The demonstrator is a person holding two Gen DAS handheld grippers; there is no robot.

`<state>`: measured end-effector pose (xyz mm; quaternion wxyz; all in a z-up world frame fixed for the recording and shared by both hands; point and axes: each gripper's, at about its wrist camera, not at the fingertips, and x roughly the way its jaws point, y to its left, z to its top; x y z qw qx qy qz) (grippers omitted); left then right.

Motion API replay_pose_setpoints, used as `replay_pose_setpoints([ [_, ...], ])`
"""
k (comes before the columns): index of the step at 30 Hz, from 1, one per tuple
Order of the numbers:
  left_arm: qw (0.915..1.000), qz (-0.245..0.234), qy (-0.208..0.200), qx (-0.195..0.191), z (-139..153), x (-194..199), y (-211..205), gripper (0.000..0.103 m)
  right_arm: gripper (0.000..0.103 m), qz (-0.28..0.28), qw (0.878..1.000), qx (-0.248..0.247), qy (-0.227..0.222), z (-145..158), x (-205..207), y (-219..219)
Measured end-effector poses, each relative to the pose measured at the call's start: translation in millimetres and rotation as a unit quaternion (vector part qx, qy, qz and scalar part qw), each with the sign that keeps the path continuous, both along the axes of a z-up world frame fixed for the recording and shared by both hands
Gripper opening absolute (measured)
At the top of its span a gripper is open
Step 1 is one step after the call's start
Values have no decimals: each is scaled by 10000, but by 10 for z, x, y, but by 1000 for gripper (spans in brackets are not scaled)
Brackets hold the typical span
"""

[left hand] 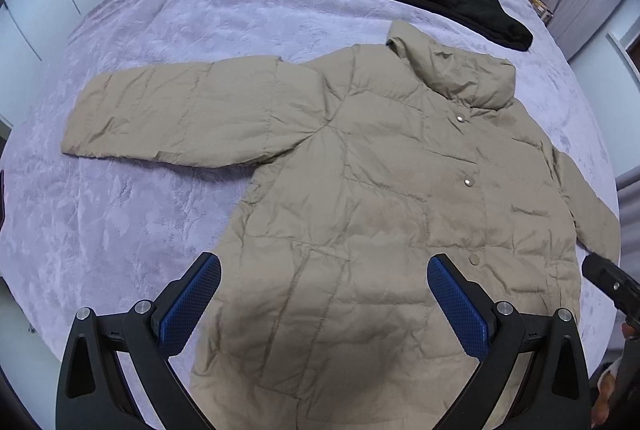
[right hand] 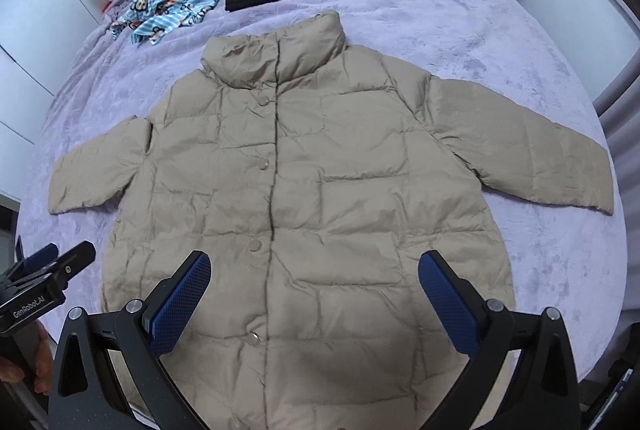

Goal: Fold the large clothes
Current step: 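Grasp the jacket sleeve cuff with the right tool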

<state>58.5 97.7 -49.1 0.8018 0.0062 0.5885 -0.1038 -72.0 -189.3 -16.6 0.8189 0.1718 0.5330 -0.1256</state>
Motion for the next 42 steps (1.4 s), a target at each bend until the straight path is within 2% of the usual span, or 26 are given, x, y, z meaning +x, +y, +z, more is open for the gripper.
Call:
replay_pose_setpoints([
  [3, 9996, 268, 102, -58, -204, 184, 312, 103, 103, 256, 9982, 431, 325, -188, 213, 206],
  [5, 9978, 525, 212, -336, -365, 338, 576, 103, 103, 436, 9961, 501, 576, -320, 342, 360],
  [8, 9901, 1010, 252, -937, -594, 583, 1025, 103, 103, 599, 9946, 536, 664, -516, 498, 621],
  [11, 9748, 1539, 219, -1599, -871, 845, 1492, 103, 103, 710, 9926, 646, 749, -701, 620, 769],
  [18, 9234, 2507, 374, -2882, -1514, 1336, 2200, 103, 103, 1008, 9893, 756, 739, -928, 890, 1062],
  [20, 9164, 2601, 259, -3032, -1547, 1503, 2282, 103, 103, 1061, 9887, 799, 690, -978, 982, 1114],
  [23, 9199, 2594, -22, -2940, -1527, 1826, 2389, 103, 103, 1090, 9884, 854, 621, -1035, 1122, 1173],
  [26, 9284, 2679, -269, -2562, -1530, 2121, 2453, 102, 103, 1144, 9879, 924, 496, -1074, 1297, 1249],
  [27, 9304, 2719, -270, -2442, -1544, 2203, 2456, 92, 103, 1174, 9876, 934, 451, -1082, 1362, 1283],
  [28, 9333, 2728, -253, -2321, -1559, 2281, 2476, 62, 103, 1199, 9874, 947, 409, -1089, 1424, 1309],
  [29, 9378, 2671, -225, -2205, -1576, 2335, 2481, 46, 103, 1216, 9873, 959, 364, -1096, 1494, 1339],
  [30, 9385, 2578, -220, -2288, -1582, 2365, 2499, 23, 103, 1226, 9872, 972, 323, -1100, 1560, 1372],
  [31, 9355, 2563, -250, -2419, -1560, 2336, 2532, 14, 103, 1234, 9870, 997, 270, -1100, 1632, 1400],
  [32, 9351, 2549, -300, -2442, -1508, 2322, 2563, 12, 103, 1236, 9869, 1016, 196, -1093, 1702, 1428],
  [34, 9429, 2413, -561, -2226, -1306, 2231, 2592, 10, 103, 1191, 9876, 1022, -28, -1058, 1821, 1474],
  [35, 9463, 2329, -691, -2133, -1200, 2196, 2591, 10, 96, 1175, 9873, 1054, -171, -1030, 1870, 1491],
  [36, 9481, 2250, -826, -2087, -1084, 2151, 2590, 10, 69, 1165, 9869, 1079, -292, -1013, 1926, 1512],
  [37, 9489, 2182, -942, -2075, -971, 2091, 2585, 9, 51, 1180, 9855, 1168, -354, -1024, 2001, 1536],
  [38, 9494, 2111, -1040, -2081, -863, 2066, 2568, 9, 24, 1192, 9830, 1349, -365, -1066, 2092, 1559],
  [39, 9501, 2003, -1163, -2090, -740, 2033, 2543, 9, 15, 1179, 9802, 1539, -391, -1125, 2176, 1581],
  [42, 9546, 1531, -1523, -2051, -364, 1906, 2368, 9, 12, 1220, 9756, 1778, -420, -1296, 2374, 1723],
])
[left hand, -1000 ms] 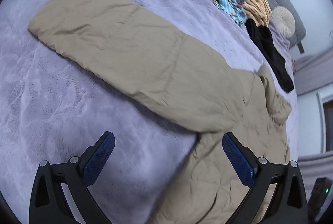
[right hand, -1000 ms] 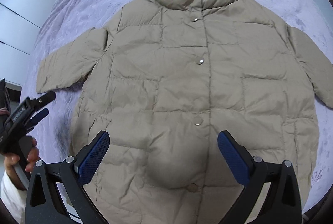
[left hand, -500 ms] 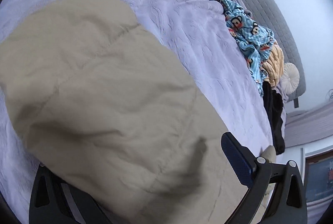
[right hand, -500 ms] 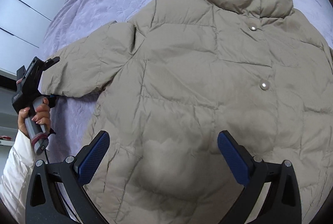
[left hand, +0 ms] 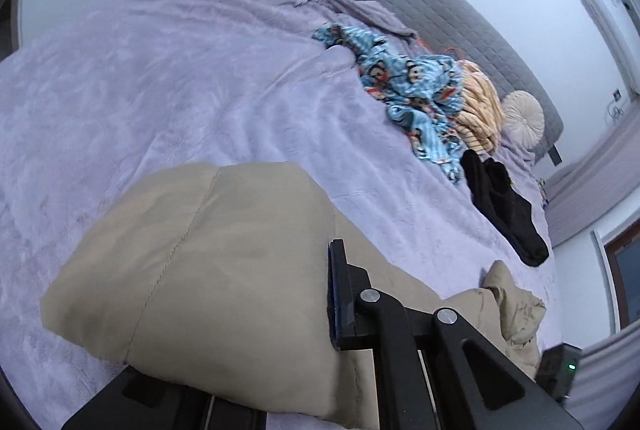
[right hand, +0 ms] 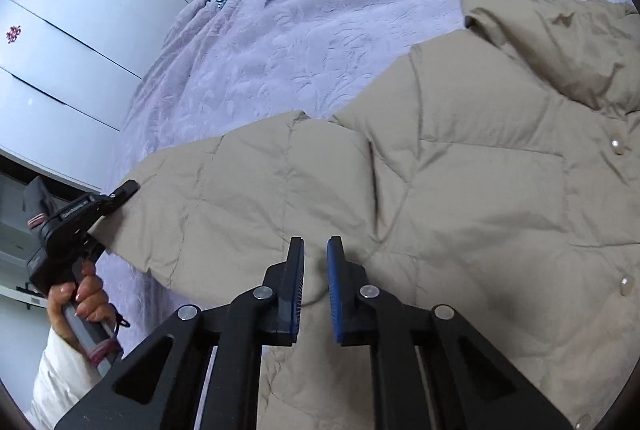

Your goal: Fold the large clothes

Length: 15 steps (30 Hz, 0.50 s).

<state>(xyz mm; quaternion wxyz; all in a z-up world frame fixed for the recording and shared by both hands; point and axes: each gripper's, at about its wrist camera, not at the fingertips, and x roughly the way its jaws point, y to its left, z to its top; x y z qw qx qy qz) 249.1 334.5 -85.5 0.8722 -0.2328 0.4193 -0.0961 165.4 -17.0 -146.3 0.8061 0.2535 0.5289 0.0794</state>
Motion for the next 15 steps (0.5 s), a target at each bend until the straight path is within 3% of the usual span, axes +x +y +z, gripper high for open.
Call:
replay_pose_setpoints([
  [4, 9962, -791, -347, -147, 385, -129, -466, 9, 10, -17, 9973, 570, 457, -418, 67, 144],
  [7, 9872, -1445, -520, -436, 580, -188, -986, 9, 10, -119, 9949, 779, 627, -629, 56, 144],
  [11, 9734, -2091, -561, -743, 740, -262, -1787, 9, 9, 73, 9931, 983, 632, -662, 46, 107],
  [15, 9610, -2674, -405, -584, 766, -411, -2673, 9, 9, -34, 9903, 1304, 473, -486, -148, -189],
])
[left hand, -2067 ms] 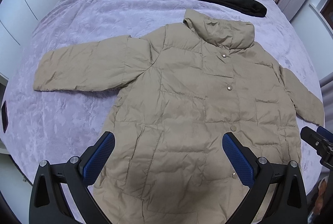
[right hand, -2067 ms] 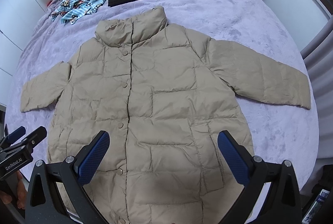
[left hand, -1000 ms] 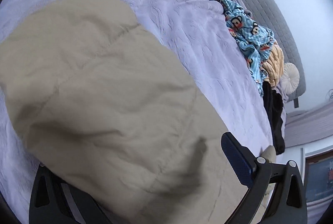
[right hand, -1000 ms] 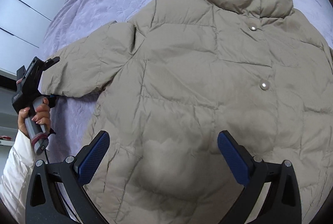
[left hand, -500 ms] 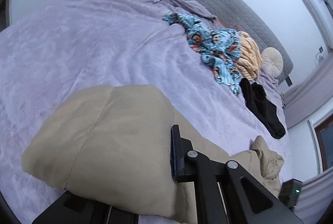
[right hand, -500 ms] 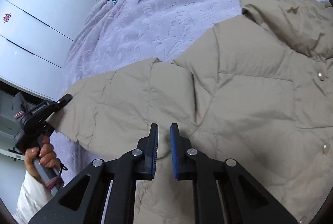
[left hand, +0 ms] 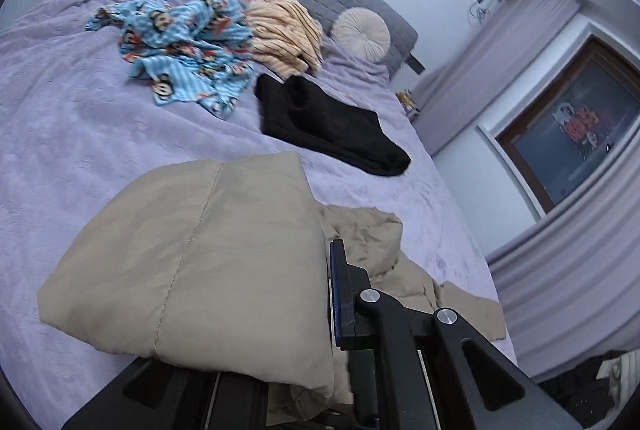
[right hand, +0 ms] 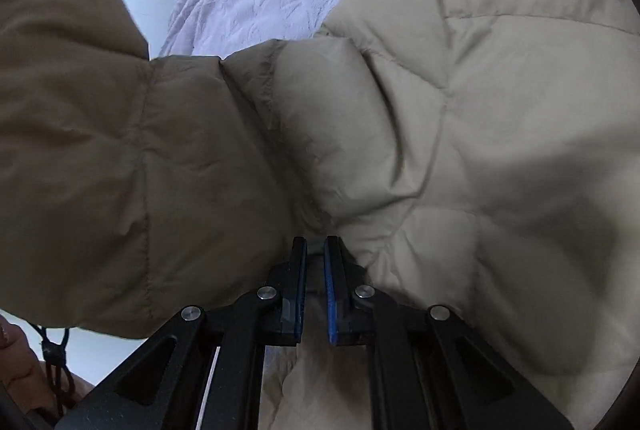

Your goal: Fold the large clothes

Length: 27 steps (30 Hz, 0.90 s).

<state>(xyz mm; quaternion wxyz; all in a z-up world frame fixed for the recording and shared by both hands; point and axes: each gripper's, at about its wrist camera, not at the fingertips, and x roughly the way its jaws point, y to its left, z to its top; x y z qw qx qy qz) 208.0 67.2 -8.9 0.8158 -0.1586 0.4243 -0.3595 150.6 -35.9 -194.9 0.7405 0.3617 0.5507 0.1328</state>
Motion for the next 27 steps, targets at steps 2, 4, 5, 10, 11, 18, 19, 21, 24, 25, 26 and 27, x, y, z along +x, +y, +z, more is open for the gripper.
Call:
replay_pose_setpoints([
  [2, 9989, -296, -12, 352, -88, -147, -470, 9, 9, -189, 9997, -71, -132, 145, -201, -285],
  [4, 9951, -599, -50, 779, -265, -322, -934, 10, 9, -456, 9977, -434, -246, 304, -471, -683],
  [5, 9917, -730, -113, 1052, -401, -416, -1152, 10, 9, -593, 9958, -651, -267, 361, -600, -877],
  [10, 9445, -1034, -627, 3056, -1242, -917, -1908, 10, 9, -1287, 9753, -1793, 24, 448, -1207, -1736],
  [11, 9372, -1100, -635, 3248, -1427, -946, -1913, 10, 9, -1393, 9733, -1822, 100, 440, -1298, -1872],
  [18, 9308, -1199, -832, 3350, -1420, -1235, -1809, 74, 9, -1716, 9698, -1694, 361, 397, -1588, -2407],
  [19, 9351, -1046, -848, 3277, -1340, -1241, -1731, 101, 9, -1723, 9700, -1679, 357, 413, -1554, -2389],
  [21, 9417, -754, -1074, 3100, -1128, -1298, -1544, 102, 11, -1702, 9705, -1675, 325, 438, -1612, -2417],
  [24, 9485, -594, -896, 2980, -944, -1263, -1233, 102, 11, -1534, 9732, -1698, 216, 552, -1661, -2380],
  [25, 9532, -431, -824, 2877, -887, -1248, -1066, 102, 12, -1446, 9740, -1735, 188, 584, -1651, -2344],
  [26, 9573, -226, -750, 2782, -833, -1204, -886, 102, 19, -1321, 9743, -1821, 145, 634, -1575, -2284],
  [27, 9613, 2, -639, 2680, -793, -1115, -687, 102, 41, -1203, 9739, -1922, 85, 689, -1530, -2213],
])
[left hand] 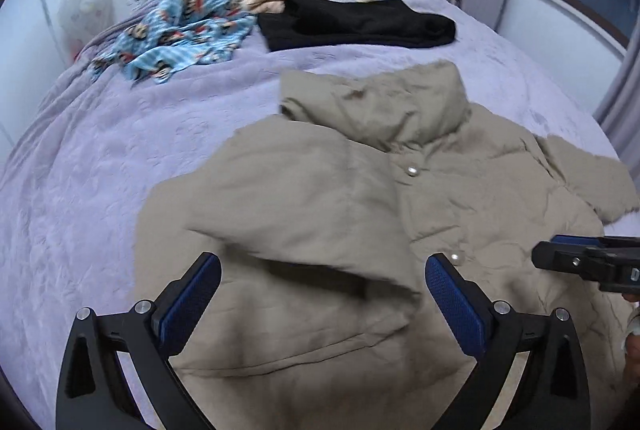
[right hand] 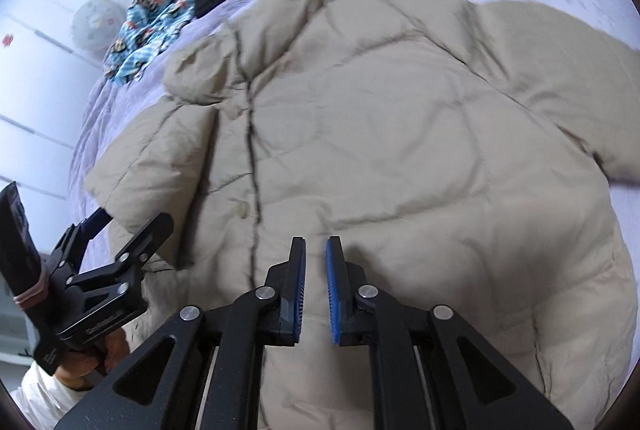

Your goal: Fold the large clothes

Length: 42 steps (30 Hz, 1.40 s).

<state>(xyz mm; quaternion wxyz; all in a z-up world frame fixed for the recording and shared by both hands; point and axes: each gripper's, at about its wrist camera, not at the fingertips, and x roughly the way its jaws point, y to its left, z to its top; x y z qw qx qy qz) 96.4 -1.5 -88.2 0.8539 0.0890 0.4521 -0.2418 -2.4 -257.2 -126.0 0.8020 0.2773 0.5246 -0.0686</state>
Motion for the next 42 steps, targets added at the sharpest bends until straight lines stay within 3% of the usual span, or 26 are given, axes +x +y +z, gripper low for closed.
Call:
replay_pose_setpoints([
  [1, 9996, 230, 109, -140, 4, 156, 182, 102, 58, 112, 9998, -125, -53, 68, 5, 70],
  [2, 9980, 458, 284, -328, 3, 336, 392, 102, 84, 241, 9991, -291, -167, 151, 59, 166],
  [3, 9948, 718, 477, -540, -26, 481, 613, 102, 89, 449, 9968, -528, -388, 270, 132, 304],
  [5, 9826, 1325, 897, -940, -163, 781, 1061, 102, 89, 950, 9884, -1018, -599, 419, 289, 605],
  [7, 9652, 1695, 1455, -1357, -422, 1077, 1380, 102, 88, 1415, 9754, -1531, -719, 489, 446, 934],
  [9, 9421, 1883, 2125, -1784, -743, 1280, 1571, 102, 88, 1843, 9592, -2006, -755, 478, 554, 1254],
  [12, 9111, 1946, 2788, -2330, -1108, 1398, 1565, 102, 88, 2447, 9324, -2557, -731, 364, 732, 1669],
  [14, 9055, 1833, 2816, -2593, -1152, 1395, 1484, 87, 89, 2566, 9204, -2871, -675, 286, 857, 1820],
  [16, 9052, 1586, 2791, -2785, -1106, 1393, 1361, 31, 89, 2631, 9089, -3181, -588, 216, 944, 1922],
  [17, 9099, 1577, 2697, -2728, -1055, 1381, 1315, 30, 88, 2663, 9044, -3289, -552, 185, 976, 1956],
  [18, 9234, 1569, 2400, -2551, -955, 1340, 1269, 29, 88, 2688, 8993, -3413, -511, 145, 1026, 1969],
  [19, 9376, 1510, 2087, -2334, -841, 1336, 1228, 21, 88, 2696, 8949, -3524, -488, 143, 1058, 1986],
  [20, 9500, 1434, 1813, -2098, -737, 1325, 1173, 20, 82, 2655, 8913, -3642, -487, 147, 1075, 1964],
  [21, 9599, 1378, 1568, -1873, -666, 1284, 1132, 20, 53, 2562, 8932, -3656, -531, 184, 1071, 1900],
  [23, 9765, 1303, 1128, -1293, -590, 1280, 1035, 20, 8, 2082, 9197, -3280, -565, 283, 1059, 1620],
  [26, 9860, 1239, 874, -690, -685, 1292, 983, 20, 9, 945, 9699, -2175, -559, 310, 902, 938],
  [27, 9863, 1247, 894, -603, -736, 1307, 967, 20, 9, 598, 9801, -1825, -494, 259, 832, 731],
  [29, 9856, 1322, 928, -495, -822, 1314, 982, 20, 9, -333, 9970, -576, -383, 22, 597, 210],
  [31, 9861, 1347, 902, -359, -860, 1326, 936, 21, 9, -988, 9946, 242, -191, -271, 394, -97],
  [34, 9875, 1409, 711, -19, -819, 1280, 921, 23, 8, -1621, 9759, 1422, -348, -570, 131, -375],
  [35, 9870, 1453, 683, 85, -778, 1275, 934, 28, 8, -1681, 9739, 1487, -353, -566, 87, -406],
  [37, 9834, 1726, 451, 335, -633, 1233, 1011, 66, 15, -1721, 9758, 1317, -296, -465, 18, -437],
  [39, 9813, 1903, 165, 245, -427, 1163, 1160, 68, 22, -1761, 9789, 1013, -227, -322, -61, -463],
  [42, 9830, 1807, 294, -119, -215, 1057, 1331, 68, 22, -1829, 9820, 284, -386, 18, -216, -521],
])
